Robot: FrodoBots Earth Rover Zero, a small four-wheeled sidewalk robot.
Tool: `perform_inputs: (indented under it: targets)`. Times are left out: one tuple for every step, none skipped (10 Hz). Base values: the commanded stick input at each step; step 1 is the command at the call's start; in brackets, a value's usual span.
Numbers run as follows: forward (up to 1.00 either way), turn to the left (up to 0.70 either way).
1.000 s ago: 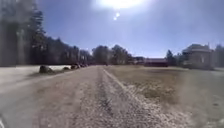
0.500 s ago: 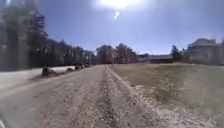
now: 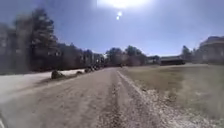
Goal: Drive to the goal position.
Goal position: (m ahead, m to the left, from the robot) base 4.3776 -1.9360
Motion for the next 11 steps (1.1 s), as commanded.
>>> perform_inputs:
  targets:
    - [0.70, 0.03]
    - [0.70, 0.03]
    - [0.70, 0.03]
    - [0.70, 0.03]
    - [0.70, 0.03]
    - [0.70, 0.03]
    - [0.70, 0.03]
    - [0.70, 0.03]
    - [0.70, 0.03]
    - [0.70, 0.03]
    - [0.70, 0.03]
